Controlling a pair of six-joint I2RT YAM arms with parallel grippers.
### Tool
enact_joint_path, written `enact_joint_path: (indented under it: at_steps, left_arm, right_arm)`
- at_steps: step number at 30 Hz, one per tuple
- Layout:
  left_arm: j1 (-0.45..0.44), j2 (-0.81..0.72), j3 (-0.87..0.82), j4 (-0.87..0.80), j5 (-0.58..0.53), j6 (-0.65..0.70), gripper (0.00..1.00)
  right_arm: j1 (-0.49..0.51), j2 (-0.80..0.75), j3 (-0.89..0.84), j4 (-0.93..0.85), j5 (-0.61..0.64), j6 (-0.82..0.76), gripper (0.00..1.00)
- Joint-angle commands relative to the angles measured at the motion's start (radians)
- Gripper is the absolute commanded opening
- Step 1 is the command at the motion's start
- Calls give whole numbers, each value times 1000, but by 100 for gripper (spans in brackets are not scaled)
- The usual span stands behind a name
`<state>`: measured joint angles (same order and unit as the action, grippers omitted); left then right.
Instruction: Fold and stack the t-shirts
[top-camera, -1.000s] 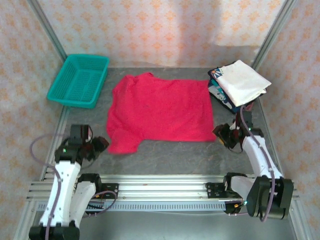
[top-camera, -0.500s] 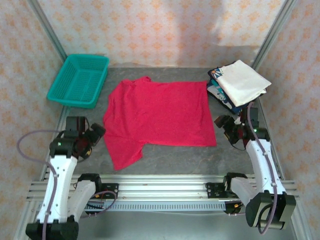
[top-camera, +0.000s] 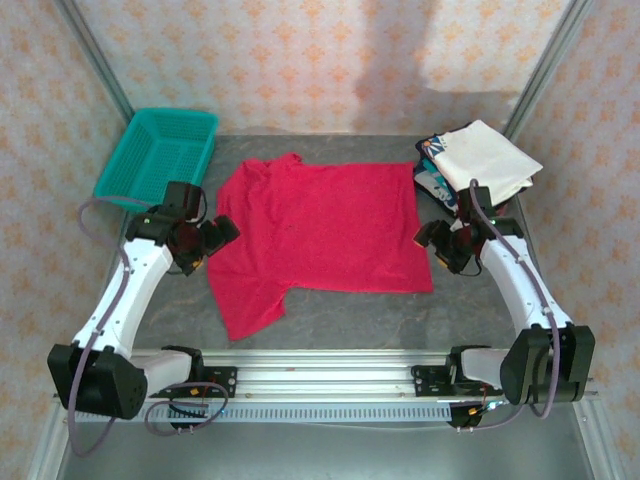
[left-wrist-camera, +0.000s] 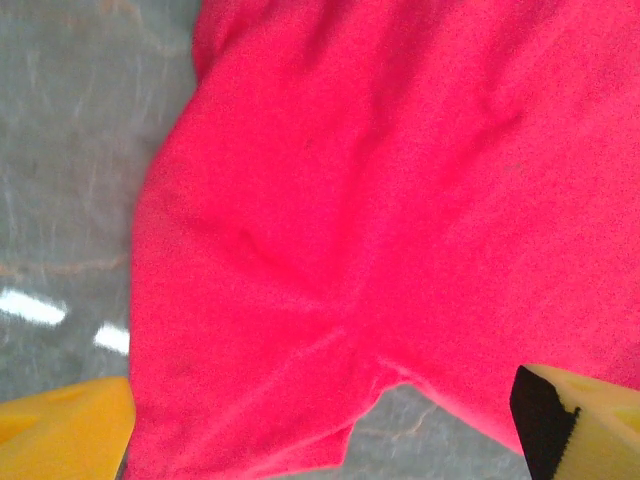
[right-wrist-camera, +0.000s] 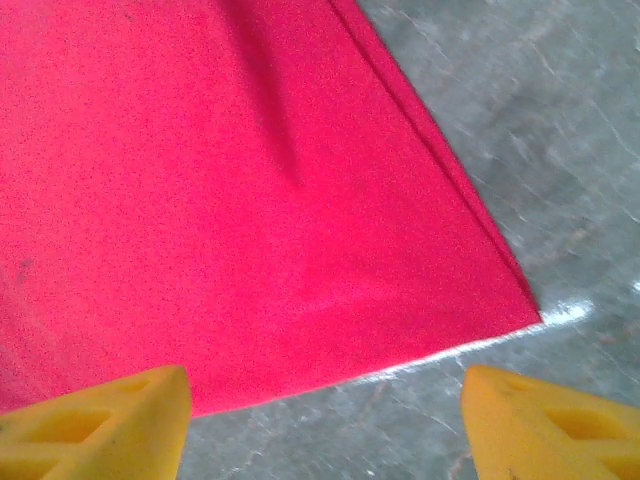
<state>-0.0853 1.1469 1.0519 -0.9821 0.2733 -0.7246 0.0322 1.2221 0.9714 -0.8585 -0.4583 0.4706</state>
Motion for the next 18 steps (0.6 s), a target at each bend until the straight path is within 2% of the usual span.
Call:
enact_joint_path:
  at_steps: [1, 5, 10, 18]
  left_arm:
    - [-49, -79, -92, -59, 41, -71, 96]
    - [-109, -130, -216, -81, 38, -130, 92]
    - [-125, -137, -328, -61, 33, -161, 82]
    - [-190, -60, -408, -14, 39, -168, 69]
  right_arm:
    - [2, -17, -61, -100, 59, -1, 69]
    - [2, 2, -141, -71, 46, 12, 62]
    - [2, 61, -190, 14, 40, 20, 55]
    - [3, 115, -197, 56, 39, 26, 51]
